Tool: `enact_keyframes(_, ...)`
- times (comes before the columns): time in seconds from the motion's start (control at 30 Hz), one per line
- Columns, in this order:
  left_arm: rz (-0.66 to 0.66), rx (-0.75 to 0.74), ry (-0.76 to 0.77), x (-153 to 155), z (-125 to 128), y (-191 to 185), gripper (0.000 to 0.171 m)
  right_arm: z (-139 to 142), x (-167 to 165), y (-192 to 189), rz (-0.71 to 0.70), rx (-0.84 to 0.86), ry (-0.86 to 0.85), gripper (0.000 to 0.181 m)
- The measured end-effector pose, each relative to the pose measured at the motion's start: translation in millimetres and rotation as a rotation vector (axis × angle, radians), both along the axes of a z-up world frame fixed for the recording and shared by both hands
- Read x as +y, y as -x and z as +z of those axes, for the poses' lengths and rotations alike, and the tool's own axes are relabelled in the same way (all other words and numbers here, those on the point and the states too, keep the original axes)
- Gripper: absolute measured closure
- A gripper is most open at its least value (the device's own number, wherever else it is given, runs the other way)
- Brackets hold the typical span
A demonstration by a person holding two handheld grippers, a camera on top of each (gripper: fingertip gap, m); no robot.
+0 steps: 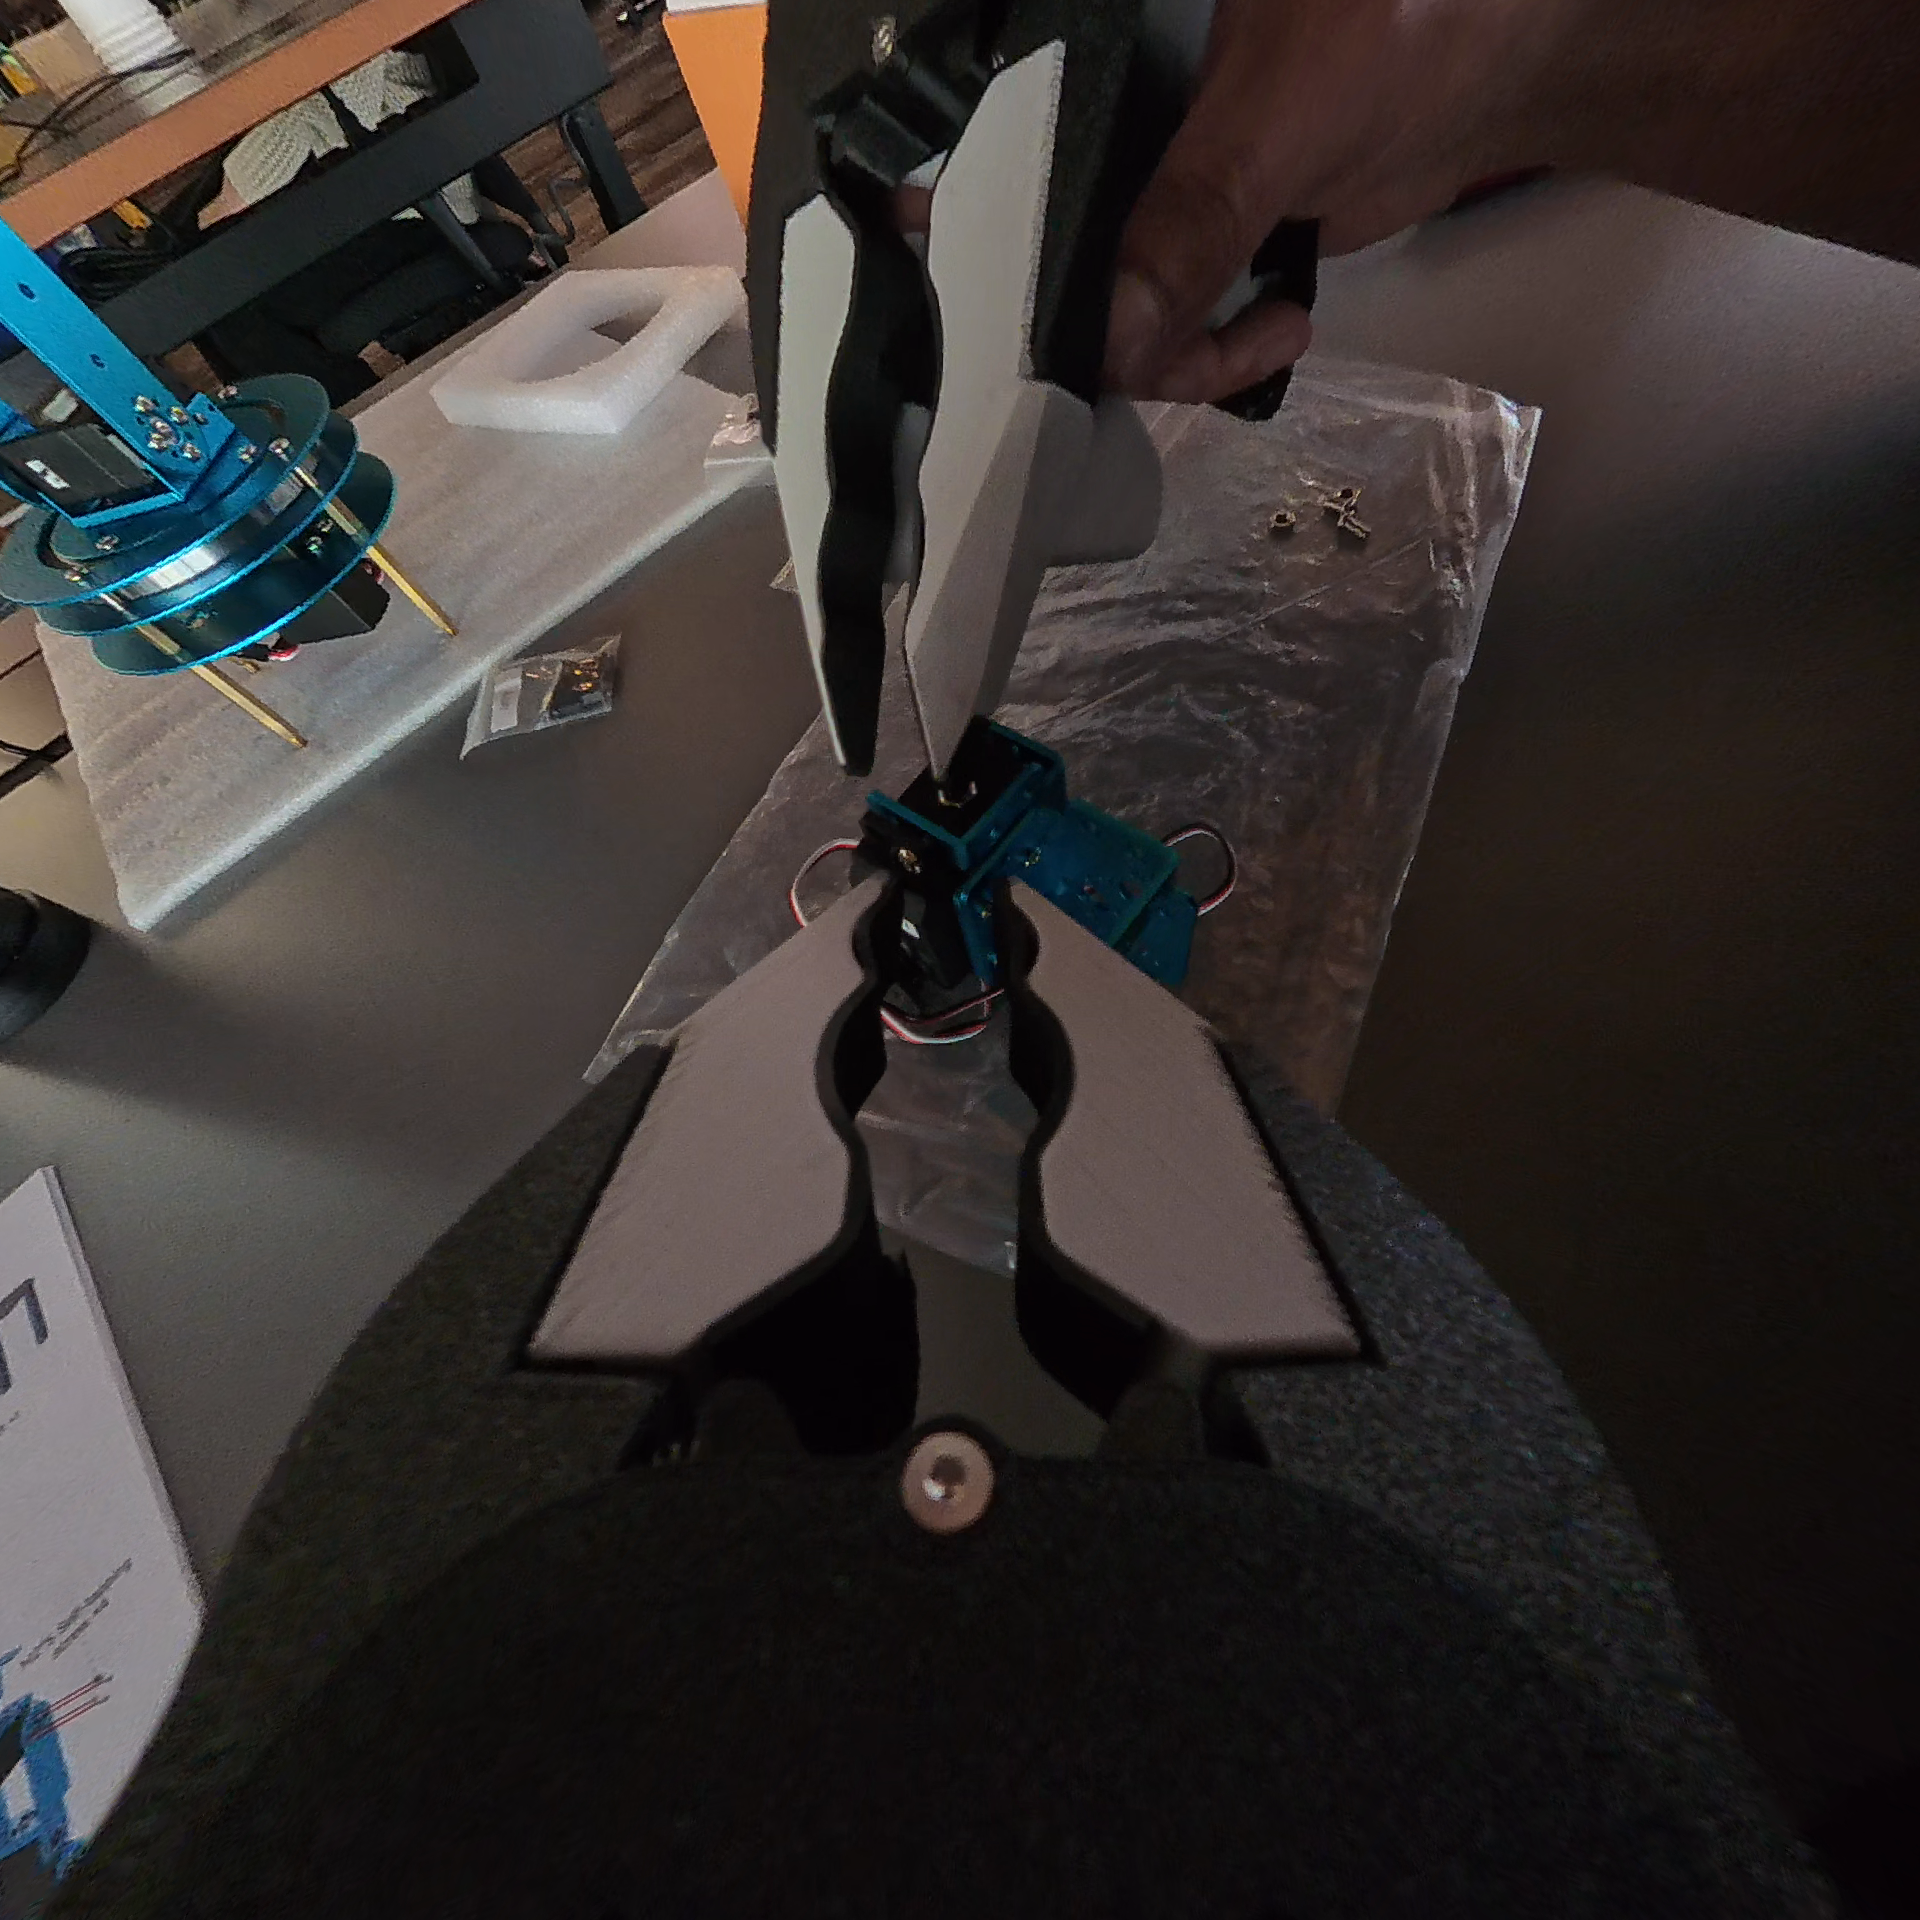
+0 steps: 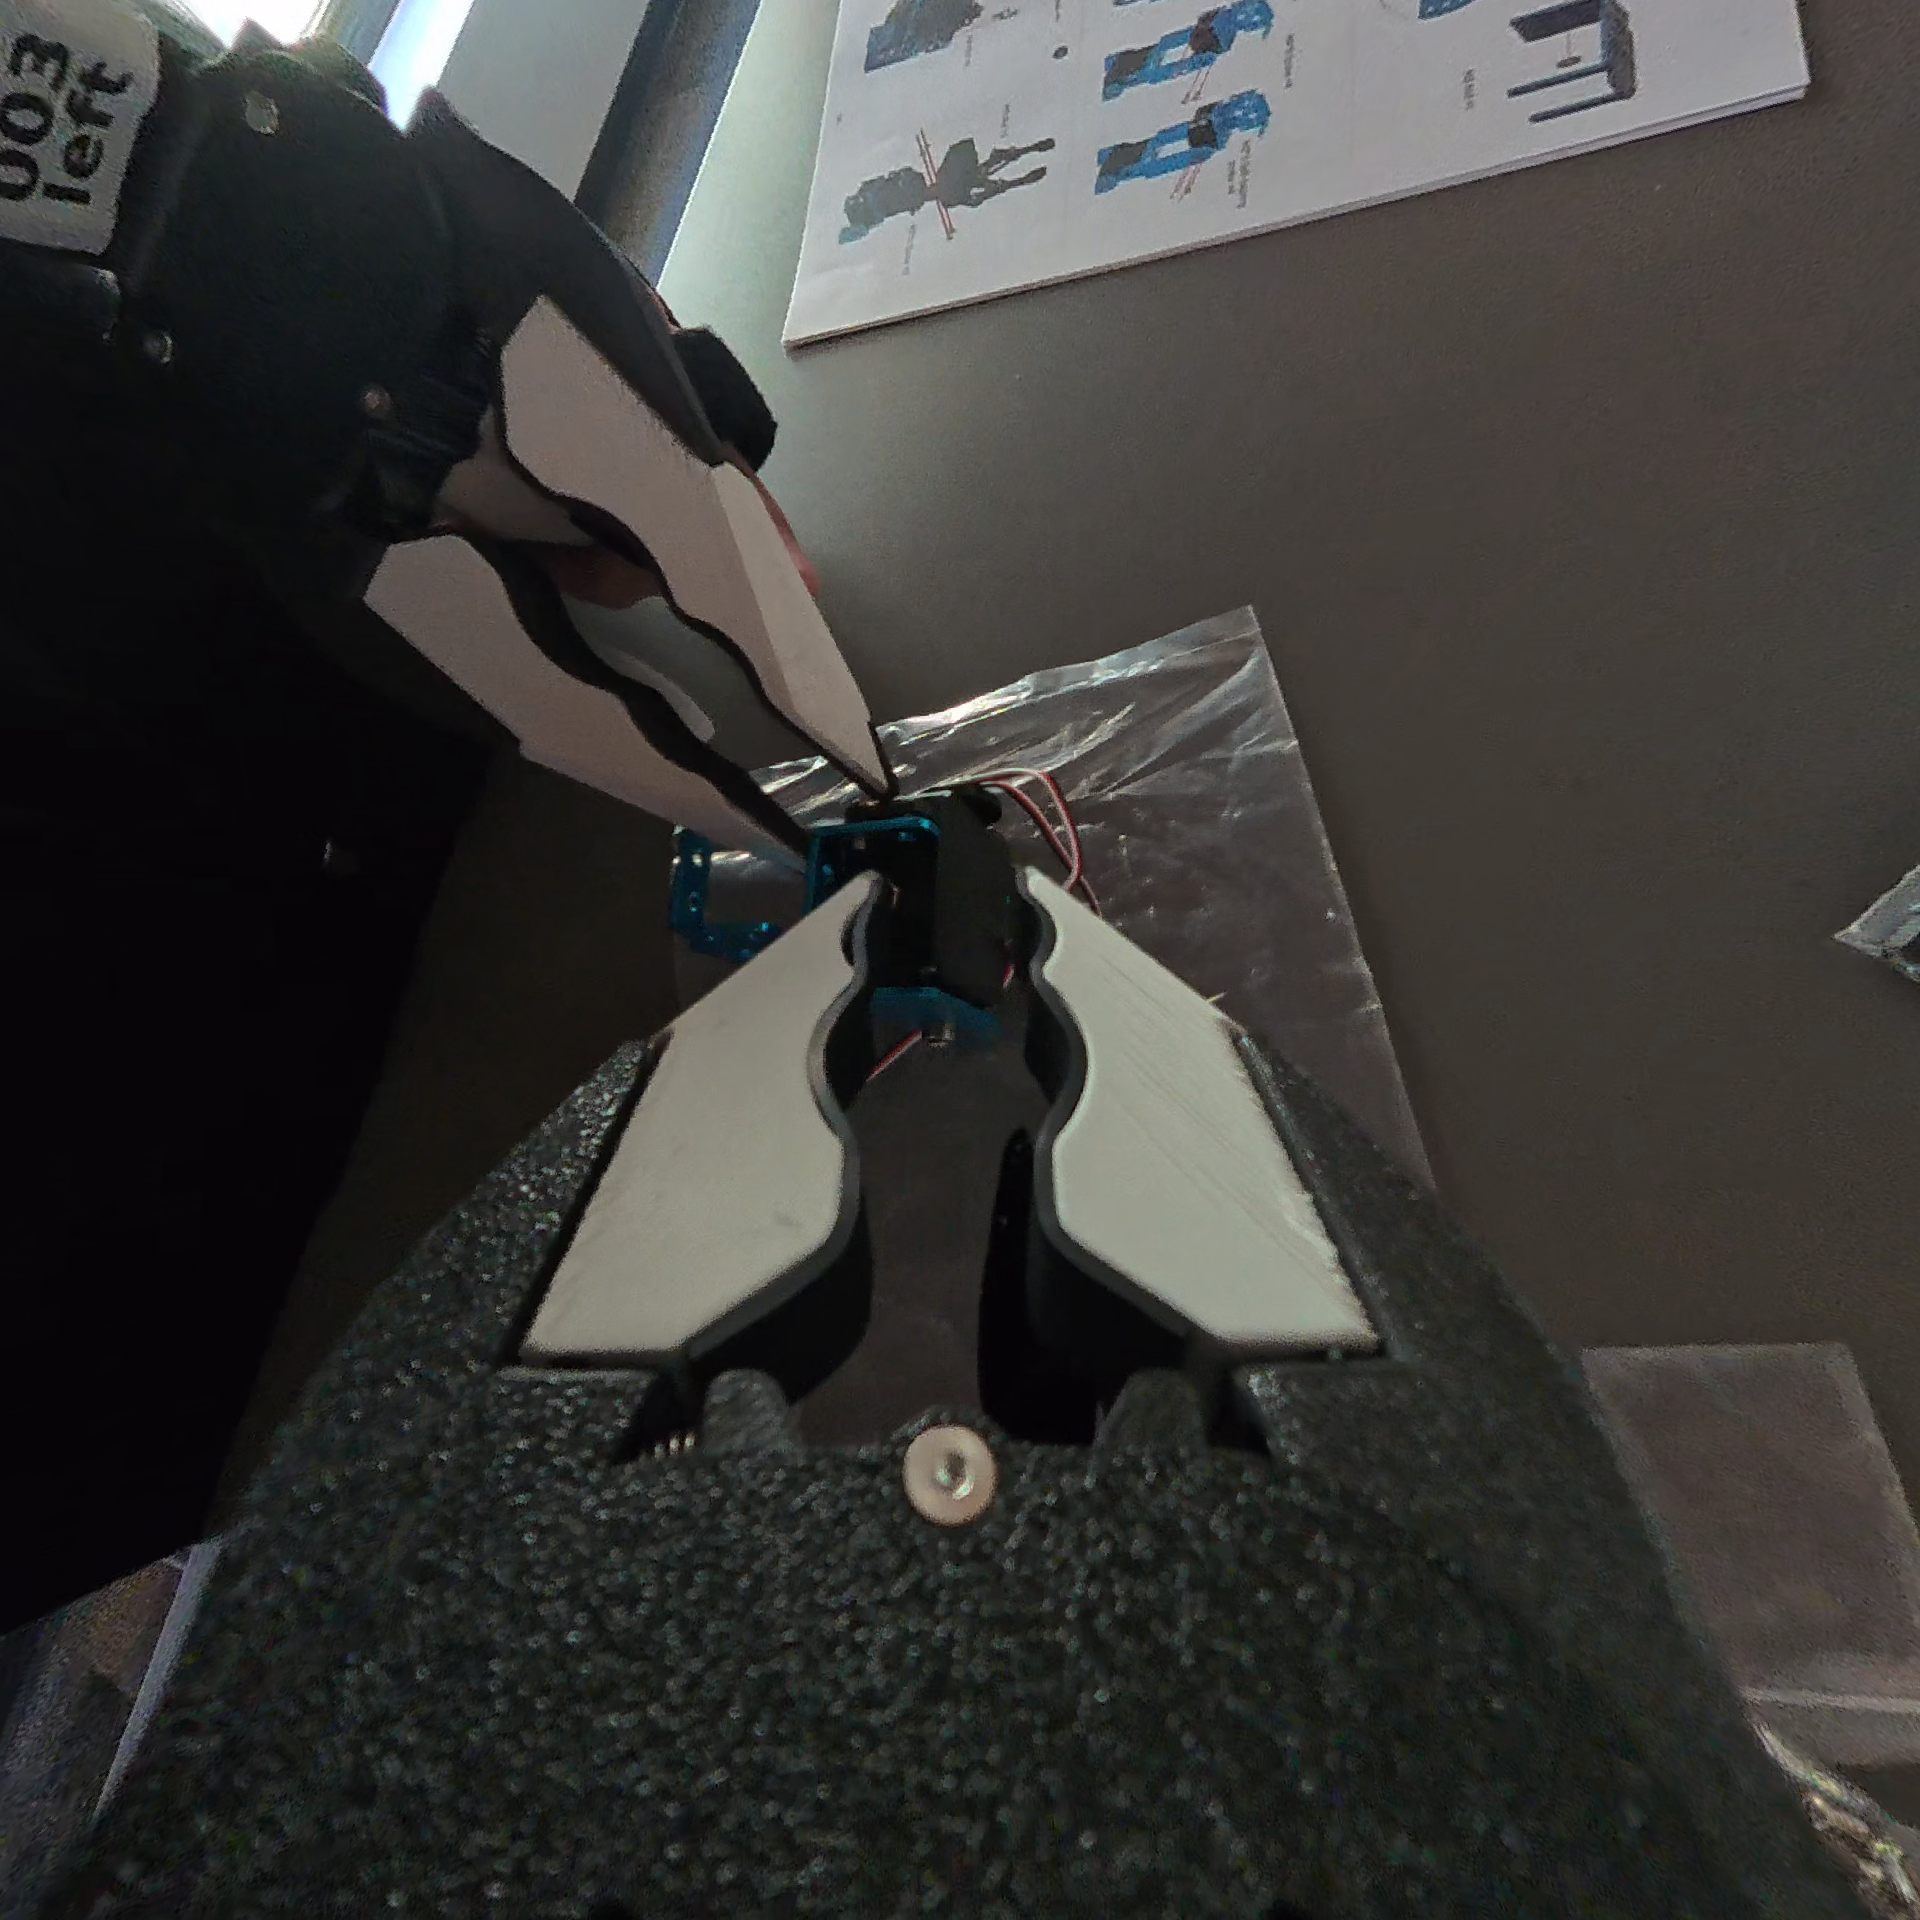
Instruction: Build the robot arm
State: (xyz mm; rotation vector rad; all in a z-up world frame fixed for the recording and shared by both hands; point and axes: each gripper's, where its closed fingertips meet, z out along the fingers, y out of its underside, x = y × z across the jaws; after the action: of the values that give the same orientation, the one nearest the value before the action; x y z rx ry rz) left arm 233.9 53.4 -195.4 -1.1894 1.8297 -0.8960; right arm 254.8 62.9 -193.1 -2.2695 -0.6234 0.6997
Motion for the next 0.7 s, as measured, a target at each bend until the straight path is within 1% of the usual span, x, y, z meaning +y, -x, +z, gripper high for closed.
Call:
enact_keyframes(0.17, -0.006, 0.003, -0.011, -2, 0, 0, 0.153, 7, -3, 4, 0.030, -0.019, -0.026, 0.160)
enact_keyframes(0.27, -0.002, -0.001, -0.011, -3, 0, 0, 0.153, 14, -8, 10, 0.080, -0.078, -0.079, 0.164)
enact_keyframes(0.4, 0.002, -0.004, -0.011, -4, 1, -1, 0.153, 5, -11, 8, 0.103, -0.245, -0.086, 0.166)
enact_keyframes(0.5, 0.018, -0.002, -0.005, -3, 0, -3, 0.154, -1, -11, 9, 0.124, -0.345, -0.113, 0.174)
enact_keyframes(0.6, 0.023, 0.005, -0.001, -2, -1, -5, 0.155, -2, -12, 8, 0.108, -0.373, -0.089, 0.175)
enact_keyframes(0.7, 0.025, 0.004, -0.002, -2, -1, -5, 0.155, -2, -11, 7, 0.086, -0.342, -0.077, 0.176)
